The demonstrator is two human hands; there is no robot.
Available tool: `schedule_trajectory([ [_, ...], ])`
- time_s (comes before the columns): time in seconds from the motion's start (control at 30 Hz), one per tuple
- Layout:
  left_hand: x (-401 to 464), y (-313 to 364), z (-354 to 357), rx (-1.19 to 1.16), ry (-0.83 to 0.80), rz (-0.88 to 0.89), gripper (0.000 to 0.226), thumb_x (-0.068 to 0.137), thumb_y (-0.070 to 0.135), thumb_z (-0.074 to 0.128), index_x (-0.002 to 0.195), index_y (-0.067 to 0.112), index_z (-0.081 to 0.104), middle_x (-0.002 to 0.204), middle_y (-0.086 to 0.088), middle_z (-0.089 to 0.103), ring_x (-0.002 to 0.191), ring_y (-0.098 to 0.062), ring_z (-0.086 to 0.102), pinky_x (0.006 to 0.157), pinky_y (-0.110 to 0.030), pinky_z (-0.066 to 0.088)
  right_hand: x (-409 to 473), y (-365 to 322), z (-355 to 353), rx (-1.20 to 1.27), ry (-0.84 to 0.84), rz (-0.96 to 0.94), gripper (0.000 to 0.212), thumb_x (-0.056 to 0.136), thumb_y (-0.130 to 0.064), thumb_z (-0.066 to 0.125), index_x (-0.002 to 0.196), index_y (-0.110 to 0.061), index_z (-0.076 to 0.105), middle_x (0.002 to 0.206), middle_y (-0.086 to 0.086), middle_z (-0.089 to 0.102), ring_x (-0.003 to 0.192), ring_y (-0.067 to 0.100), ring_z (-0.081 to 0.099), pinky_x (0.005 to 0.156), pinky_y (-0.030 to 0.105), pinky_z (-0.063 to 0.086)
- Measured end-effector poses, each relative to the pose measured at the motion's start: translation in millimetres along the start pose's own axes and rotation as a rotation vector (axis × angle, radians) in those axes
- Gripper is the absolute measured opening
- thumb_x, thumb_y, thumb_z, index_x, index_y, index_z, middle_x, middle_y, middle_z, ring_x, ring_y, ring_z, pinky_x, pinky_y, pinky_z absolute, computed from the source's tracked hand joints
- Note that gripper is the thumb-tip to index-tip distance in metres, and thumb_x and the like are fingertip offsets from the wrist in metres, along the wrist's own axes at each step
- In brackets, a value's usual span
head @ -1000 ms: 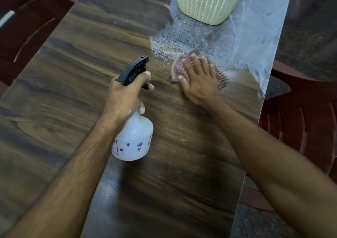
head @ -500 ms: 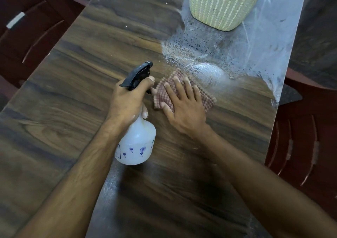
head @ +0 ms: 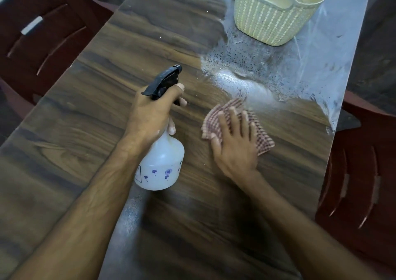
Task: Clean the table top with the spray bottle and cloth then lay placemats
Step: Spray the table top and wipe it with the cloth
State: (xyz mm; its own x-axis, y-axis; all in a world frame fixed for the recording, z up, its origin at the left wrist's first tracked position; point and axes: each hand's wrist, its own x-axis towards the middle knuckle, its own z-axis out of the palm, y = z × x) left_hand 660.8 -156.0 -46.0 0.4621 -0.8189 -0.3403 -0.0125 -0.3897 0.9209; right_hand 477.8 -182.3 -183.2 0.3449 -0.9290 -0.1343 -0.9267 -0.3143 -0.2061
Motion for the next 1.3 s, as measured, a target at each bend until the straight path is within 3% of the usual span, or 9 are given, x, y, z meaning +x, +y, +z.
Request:
schedule_trajectory([
  [0.2, 4, 1, -6, 0.000, 0.009, 0.017, 0.028, 0.085, 0.034, 0.065, 0.081, 0.006, 0.068, 0.087, -0.025, 0.070, 0.034, -0.025, 0.044, 0.052, -0.029, 0.042, 82, -63, -3, 0.000, -0.033, -0.245, 0.062, 0.102, -0.056, 0.024, 0.158, -0.032, 0.014, 0.167, 0.001, 0.007, 0.153, 0.025, -0.002, 0.122, 0.046, -0.005],
  [0.33, 5, -1, -13, 0.010, 0.003, 0.019, 0.020, 0.093, 0.030, 0.062, 0.087, 0.012, 0.067, 0.088, -0.006, 0.075, 0.033, -0.020, 0.044, 0.050, -0.028, 0.040, 156, -62, -19, 0.005, -0.084, -0.192, 0.063, 0.102, -0.057, 0.021, 0.159, -0.031, 0.009, 0.167, 0.003, 0.000, 0.153, 0.026, -0.005, 0.121, 0.048, -0.008],
  [0.4, 7, 1, -17, 0.011, 0.009, 0.020, 0.020, 0.094, 0.030, 0.062, 0.092, 0.011, 0.066, 0.090, -0.005, 0.075, 0.033, -0.019, 0.044, 0.050, -0.028, 0.040, 173, -42, -25, 0.025, -0.052, -0.109, 0.065, 0.101, -0.057, 0.019, 0.159, -0.029, 0.009, 0.167, 0.006, -0.001, 0.153, 0.028, -0.005, 0.120, 0.049, -0.009],
  [0.57, 11, 1, -19, 0.017, -0.001, 0.023, 0.022, 0.094, 0.032, 0.061, 0.092, 0.011, 0.067, 0.090, -0.004, 0.075, 0.035, -0.020, 0.044, 0.051, -0.027, 0.041, 127, 11, -19, 0.060, 0.056, 0.088, 0.066, 0.100, -0.055, 0.019, 0.159, -0.026, 0.010, 0.167, 0.006, 0.001, 0.153, 0.027, -0.005, 0.123, 0.049, -0.005],
  [0.73, 17, -3, -12, 0.012, -0.011, 0.012, 0.020, 0.094, 0.030, 0.062, 0.090, 0.011, 0.067, 0.089, -0.005, 0.074, 0.033, -0.018, 0.044, 0.050, -0.028, 0.040, 57, -13, -7, -0.018, -0.005, -0.046, 0.068, 0.098, -0.055, 0.015, 0.159, -0.027, 0.007, 0.167, 0.004, -0.002, 0.153, 0.028, -0.009, 0.122, 0.048, -0.009],
  [0.9, 20, -7, -7, 0.033, -0.024, 0.023, 0.023, 0.090, 0.032, 0.064, 0.079, 0.011, 0.068, 0.087, -0.016, 0.072, 0.034, -0.021, 0.045, 0.051, -0.027, 0.042, 122, -45, -8, -0.021, -0.011, -0.227, 0.062, 0.101, -0.056, 0.022, 0.158, -0.032, 0.014, 0.167, 0.001, 0.006, 0.153, 0.025, -0.003, 0.122, 0.047, -0.006],
  [1.07, 21, -8, -4, 0.035, -0.021, 0.018, 0.021, 0.093, 0.032, 0.063, 0.095, 0.011, 0.068, 0.090, -0.004, 0.075, 0.035, -0.020, 0.045, 0.050, -0.028, 0.041, 190, -33, -26, 0.013, -0.014, -0.099, 0.063, 0.102, -0.055, 0.022, 0.158, -0.029, 0.012, 0.167, 0.003, 0.001, 0.153, 0.026, -0.005, 0.121, 0.048, -0.007],
  [1.2, 25, -4, 4, -0.002, -0.058, -0.026, 0.031, 0.085, 0.040, 0.066, 0.097, 0.011, 0.067, 0.089, -0.003, 0.075, 0.032, -0.020, 0.043, 0.048, -0.026, 0.040, 155, -12, -22, 0.056, 0.025, -0.045, 0.062, 0.102, -0.054, 0.022, 0.158, -0.029, 0.013, 0.167, 0.004, 0.004, 0.153, 0.026, -0.005, 0.122, 0.047, -0.006],
  [1.3, 21, -2, 16, 0.022, -0.062, 0.011, 0.024, 0.093, 0.029, 0.063, 0.099, 0.005, 0.066, 0.090, -0.007, 0.074, 0.033, -0.021, 0.042, 0.048, -0.027, 0.039, 101, 23, -20, 0.048, 0.048, 0.000, 0.061, 0.102, -0.054, 0.022, 0.158, -0.031, 0.013, 0.167, 0.001, 0.003, 0.153, 0.023, -0.005, 0.122, 0.044, -0.007],
])
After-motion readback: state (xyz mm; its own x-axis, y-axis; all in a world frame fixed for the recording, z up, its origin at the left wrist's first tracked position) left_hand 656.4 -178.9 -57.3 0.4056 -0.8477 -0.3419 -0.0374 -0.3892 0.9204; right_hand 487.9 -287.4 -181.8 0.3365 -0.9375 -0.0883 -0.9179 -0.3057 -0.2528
